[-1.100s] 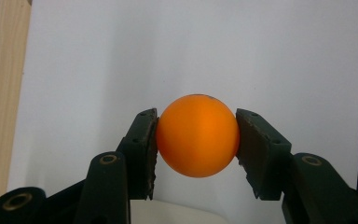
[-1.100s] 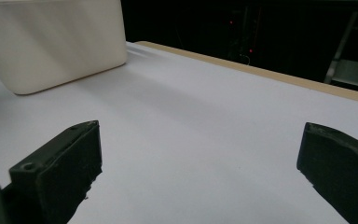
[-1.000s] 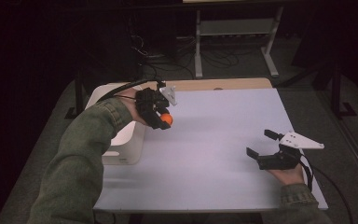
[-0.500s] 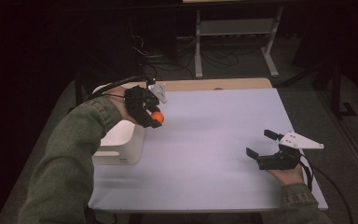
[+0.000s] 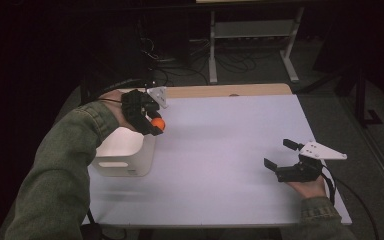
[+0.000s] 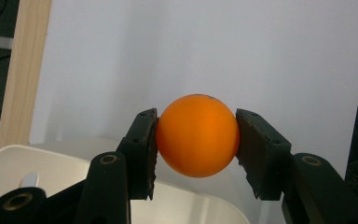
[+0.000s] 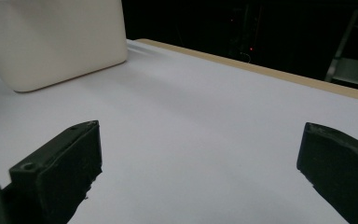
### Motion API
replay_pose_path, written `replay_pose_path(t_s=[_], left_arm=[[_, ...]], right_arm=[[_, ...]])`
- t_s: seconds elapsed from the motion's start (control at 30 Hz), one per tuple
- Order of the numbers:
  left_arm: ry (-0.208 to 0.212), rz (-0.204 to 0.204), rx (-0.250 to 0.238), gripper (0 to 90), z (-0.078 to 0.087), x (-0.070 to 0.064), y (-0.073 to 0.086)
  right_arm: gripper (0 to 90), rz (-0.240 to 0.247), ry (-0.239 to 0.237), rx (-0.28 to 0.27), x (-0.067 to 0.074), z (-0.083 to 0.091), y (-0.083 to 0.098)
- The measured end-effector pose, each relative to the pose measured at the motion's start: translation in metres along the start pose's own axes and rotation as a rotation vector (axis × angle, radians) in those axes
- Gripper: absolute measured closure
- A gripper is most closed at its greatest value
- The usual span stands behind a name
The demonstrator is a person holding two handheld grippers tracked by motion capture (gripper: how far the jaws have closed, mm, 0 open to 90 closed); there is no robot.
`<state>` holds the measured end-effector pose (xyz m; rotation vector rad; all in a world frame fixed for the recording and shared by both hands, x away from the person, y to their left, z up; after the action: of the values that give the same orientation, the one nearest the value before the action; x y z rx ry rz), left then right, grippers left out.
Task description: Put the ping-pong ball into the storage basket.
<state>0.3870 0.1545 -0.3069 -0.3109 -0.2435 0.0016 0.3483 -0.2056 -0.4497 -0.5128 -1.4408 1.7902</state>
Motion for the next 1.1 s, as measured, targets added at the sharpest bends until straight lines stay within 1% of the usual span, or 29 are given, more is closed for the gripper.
replay_pose_path(t_s=[0.17, 0.33, 0.7, 0.97, 1.1], left_arm=[[-0.002, -0.001, 0.011, 51.1, 0.005, 0.0, 0.006], [-0.006, 0.005, 0.002, 51.1, 0.011, 0.0, 0.009], [-0.003, 0.012, 0.022, 51.1, 0.017, -0.001, 0.02], [-0.003, 0.027, 0.056, 51.1, 0.019, 0.0, 0.033], [-0.003, 0.031, 0.061, 51.1, 0.021, 0.0, 0.037]], right_arm=[[0.0, 0.002, 0.0, -0.001, 0.0, -0.001, 0.0], [0.0, 0.001, -0.001, 0.001, 0.0, -0.001, 0.0], [0.0, 0.001, -0.002, 0.002, 0.0, -0.001, 0.0], [0.0, 0.002, -0.002, 0.003, 0.0, -0.001, 0.0], [0.0, 0.003, -0.002, 0.004, 0.0, -0.002, 0.0]])
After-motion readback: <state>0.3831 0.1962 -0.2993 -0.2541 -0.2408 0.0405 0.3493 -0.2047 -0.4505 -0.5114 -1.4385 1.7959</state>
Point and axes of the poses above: each handheld gripper's, and its own axes: z roughly backward along the jaws, y roughly out of its underside, x roughly to its left, the point moved 8 cm from there along -z, roughly forward along the jaws, and after that the axes turned 7 degrees about -z, right-handed, at the moved point
